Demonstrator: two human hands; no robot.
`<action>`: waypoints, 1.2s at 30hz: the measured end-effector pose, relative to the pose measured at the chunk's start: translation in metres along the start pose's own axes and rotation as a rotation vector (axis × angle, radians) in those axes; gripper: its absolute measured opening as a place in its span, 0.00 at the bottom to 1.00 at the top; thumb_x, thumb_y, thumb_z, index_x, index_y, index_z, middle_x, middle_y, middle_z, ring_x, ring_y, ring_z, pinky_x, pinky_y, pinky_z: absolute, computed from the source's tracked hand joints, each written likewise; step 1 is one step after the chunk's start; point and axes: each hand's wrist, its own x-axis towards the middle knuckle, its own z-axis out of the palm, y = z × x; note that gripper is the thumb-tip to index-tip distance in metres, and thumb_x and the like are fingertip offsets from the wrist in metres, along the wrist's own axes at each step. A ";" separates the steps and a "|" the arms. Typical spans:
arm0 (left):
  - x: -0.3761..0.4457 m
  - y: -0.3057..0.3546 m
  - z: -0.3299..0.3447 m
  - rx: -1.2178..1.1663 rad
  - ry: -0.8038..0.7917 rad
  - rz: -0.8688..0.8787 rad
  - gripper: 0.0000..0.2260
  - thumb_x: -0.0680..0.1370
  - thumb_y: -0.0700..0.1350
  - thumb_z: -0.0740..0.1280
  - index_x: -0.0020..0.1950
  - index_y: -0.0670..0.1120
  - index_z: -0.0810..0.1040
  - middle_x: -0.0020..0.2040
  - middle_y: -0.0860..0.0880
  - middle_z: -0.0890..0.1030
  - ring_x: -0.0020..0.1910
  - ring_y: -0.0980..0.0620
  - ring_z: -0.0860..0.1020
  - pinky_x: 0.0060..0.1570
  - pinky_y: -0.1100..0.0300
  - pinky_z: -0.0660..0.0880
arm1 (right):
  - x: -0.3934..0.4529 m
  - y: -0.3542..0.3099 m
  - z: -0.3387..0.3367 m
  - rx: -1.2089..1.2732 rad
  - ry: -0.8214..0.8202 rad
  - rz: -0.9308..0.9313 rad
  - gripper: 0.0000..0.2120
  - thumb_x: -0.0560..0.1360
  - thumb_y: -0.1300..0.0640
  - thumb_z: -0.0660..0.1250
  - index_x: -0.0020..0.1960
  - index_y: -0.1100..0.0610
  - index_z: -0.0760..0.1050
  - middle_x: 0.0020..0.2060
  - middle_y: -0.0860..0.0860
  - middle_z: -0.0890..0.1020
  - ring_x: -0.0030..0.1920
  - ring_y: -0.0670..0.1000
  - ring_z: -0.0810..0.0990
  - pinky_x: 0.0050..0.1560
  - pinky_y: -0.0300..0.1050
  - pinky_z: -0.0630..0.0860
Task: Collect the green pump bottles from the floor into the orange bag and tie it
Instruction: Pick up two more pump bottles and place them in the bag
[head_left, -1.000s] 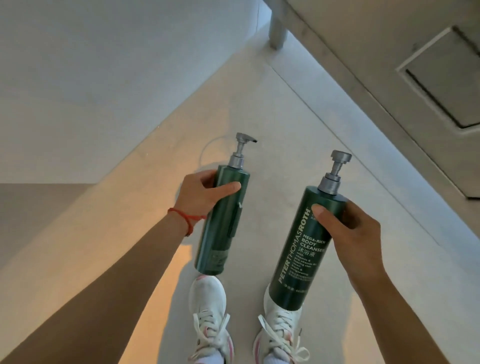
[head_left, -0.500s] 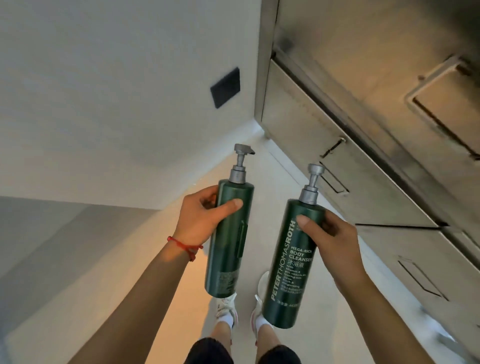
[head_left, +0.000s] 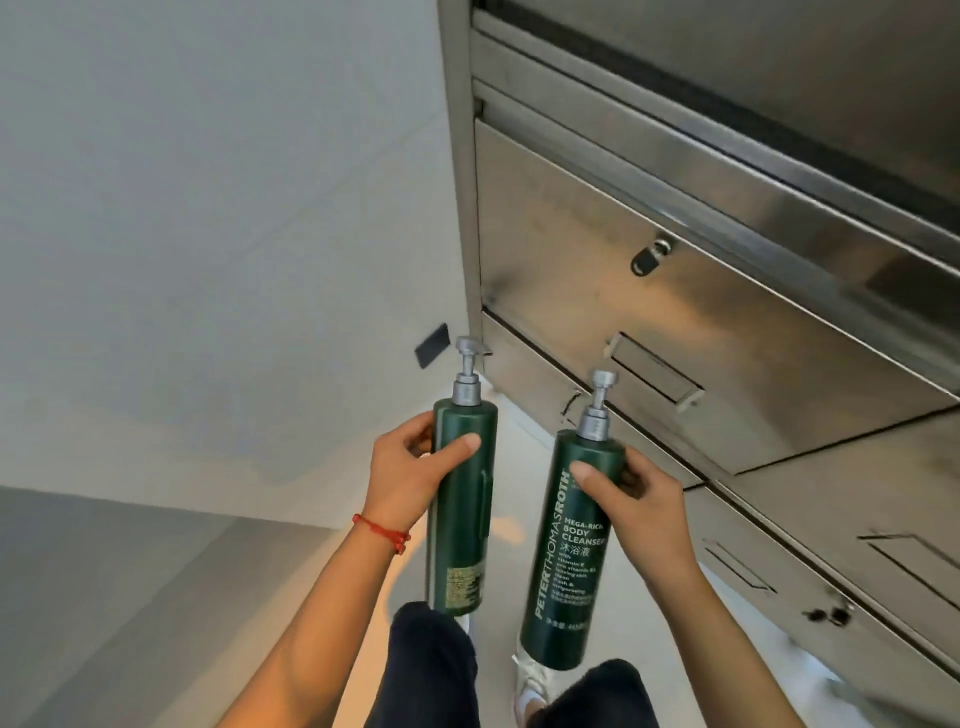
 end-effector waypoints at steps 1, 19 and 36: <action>0.002 0.007 0.002 0.001 -0.031 0.003 0.12 0.67 0.39 0.73 0.42 0.56 0.80 0.38 0.58 0.84 0.39 0.62 0.81 0.36 0.72 0.75 | -0.005 -0.006 -0.003 0.005 0.036 -0.005 0.11 0.66 0.58 0.73 0.45 0.46 0.78 0.38 0.41 0.84 0.41 0.40 0.82 0.37 0.29 0.75; -0.058 0.063 0.147 0.161 -1.108 0.144 0.13 0.66 0.39 0.74 0.43 0.57 0.80 0.43 0.58 0.83 0.42 0.61 0.80 0.40 0.70 0.76 | -0.199 -0.016 -0.055 0.242 1.088 -0.083 0.10 0.69 0.66 0.70 0.45 0.52 0.78 0.33 0.39 0.84 0.34 0.38 0.81 0.34 0.29 0.74; -0.409 0.025 0.315 0.205 -1.818 0.203 0.12 0.68 0.39 0.73 0.45 0.54 0.80 0.40 0.59 0.83 0.39 0.62 0.81 0.35 0.72 0.75 | -0.541 0.058 -0.137 0.337 1.892 -0.078 0.07 0.69 0.65 0.70 0.42 0.54 0.78 0.31 0.42 0.83 0.33 0.38 0.79 0.34 0.30 0.74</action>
